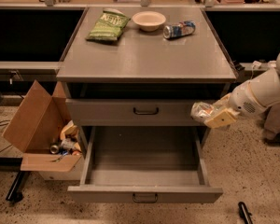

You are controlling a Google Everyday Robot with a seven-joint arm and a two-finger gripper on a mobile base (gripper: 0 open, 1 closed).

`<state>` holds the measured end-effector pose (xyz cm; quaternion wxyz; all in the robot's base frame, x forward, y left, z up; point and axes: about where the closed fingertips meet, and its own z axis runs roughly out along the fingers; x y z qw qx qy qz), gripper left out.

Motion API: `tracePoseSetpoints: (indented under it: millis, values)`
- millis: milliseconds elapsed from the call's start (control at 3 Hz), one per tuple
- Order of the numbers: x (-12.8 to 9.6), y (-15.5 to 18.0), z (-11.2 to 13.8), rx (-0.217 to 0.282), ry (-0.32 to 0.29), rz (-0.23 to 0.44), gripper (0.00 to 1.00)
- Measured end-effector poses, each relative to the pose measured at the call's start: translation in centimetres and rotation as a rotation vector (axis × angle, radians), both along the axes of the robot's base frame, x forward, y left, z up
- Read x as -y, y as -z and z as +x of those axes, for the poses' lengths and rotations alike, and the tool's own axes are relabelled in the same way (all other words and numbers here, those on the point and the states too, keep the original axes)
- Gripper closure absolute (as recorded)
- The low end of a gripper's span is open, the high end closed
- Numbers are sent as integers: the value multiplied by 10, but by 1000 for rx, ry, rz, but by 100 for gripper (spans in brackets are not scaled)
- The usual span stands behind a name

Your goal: Place 7up can into middle drawer

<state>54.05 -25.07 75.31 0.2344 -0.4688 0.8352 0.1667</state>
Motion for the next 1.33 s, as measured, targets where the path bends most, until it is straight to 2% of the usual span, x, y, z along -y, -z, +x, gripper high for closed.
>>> tracePoseSetpoints:
  millis: [333,1000,1333]
  values:
    - [-6,69,-16,-85,-40,48,100]
    - [-26,185,-46,-200,-69,52,100]
    - [-26,185,-46,-200,-69,52,100]
